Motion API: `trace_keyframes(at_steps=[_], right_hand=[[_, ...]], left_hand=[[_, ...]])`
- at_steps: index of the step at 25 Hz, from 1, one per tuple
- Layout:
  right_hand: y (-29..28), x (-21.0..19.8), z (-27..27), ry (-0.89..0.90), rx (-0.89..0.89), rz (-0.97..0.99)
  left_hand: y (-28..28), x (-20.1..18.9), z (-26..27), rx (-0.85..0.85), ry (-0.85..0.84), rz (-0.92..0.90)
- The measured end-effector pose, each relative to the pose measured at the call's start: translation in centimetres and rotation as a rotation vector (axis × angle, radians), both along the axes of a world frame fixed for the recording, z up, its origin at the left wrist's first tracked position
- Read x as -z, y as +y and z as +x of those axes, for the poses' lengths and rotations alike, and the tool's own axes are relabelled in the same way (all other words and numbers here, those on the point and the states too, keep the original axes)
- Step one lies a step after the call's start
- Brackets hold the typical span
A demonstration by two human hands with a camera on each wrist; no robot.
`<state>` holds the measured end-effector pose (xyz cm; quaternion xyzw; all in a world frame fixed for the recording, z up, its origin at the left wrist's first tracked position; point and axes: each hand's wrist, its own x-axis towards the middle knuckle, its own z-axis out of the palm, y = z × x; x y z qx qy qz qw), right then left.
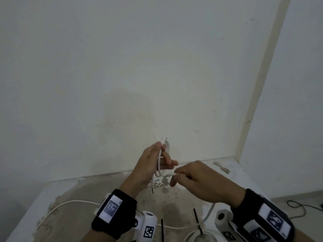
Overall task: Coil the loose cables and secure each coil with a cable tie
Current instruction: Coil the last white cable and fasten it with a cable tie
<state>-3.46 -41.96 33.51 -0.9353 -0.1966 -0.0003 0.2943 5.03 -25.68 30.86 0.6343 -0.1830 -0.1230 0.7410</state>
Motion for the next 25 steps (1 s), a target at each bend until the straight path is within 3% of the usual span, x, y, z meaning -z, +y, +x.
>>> trace_keyframes(at_steps=[3,6,10,13,15,19,22,25], right_hand=[[-1.5,-1.0,0.7,-0.154,-0.041,0.06],[-3.7,-0.9,1.9,-0.142,0.026,0.21],[-6.1,-0.3,3.3,-0.107,0.119,0.485],[-7.7,1.4,4.7,-0.106,0.199,0.61],[-8.5,3.0,5.6,-0.114,0.239,0.57],[-11.6,5.9,7.2,-0.155,0.399,0.489],[-11.7,6.9,8.0,-0.173,0.414,0.291],[-7.2,5.5,6.9,-0.083,0.185,-0.025]], left_hand=[[-0.9,-0.2,-1.4,0.149,-0.064,0.218],[-1.2,-0.9,-1.9,0.335,-0.059,0.332],[-0.1,-1.3,-0.8,0.546,0.351,-0.043],[0.8,-1.7,0.2,0.604,0.413,-0.317],[1.7,-2.1,1.0,0.56,0.365,-0.532],[5.9,-3.8,3.2,0.275,0.227,-0.84],[7.2,-3.6,3.7,0.05,0.203,-0.737],[5.5,-1.9,3.5,-0.063,0.229,-0.585]])
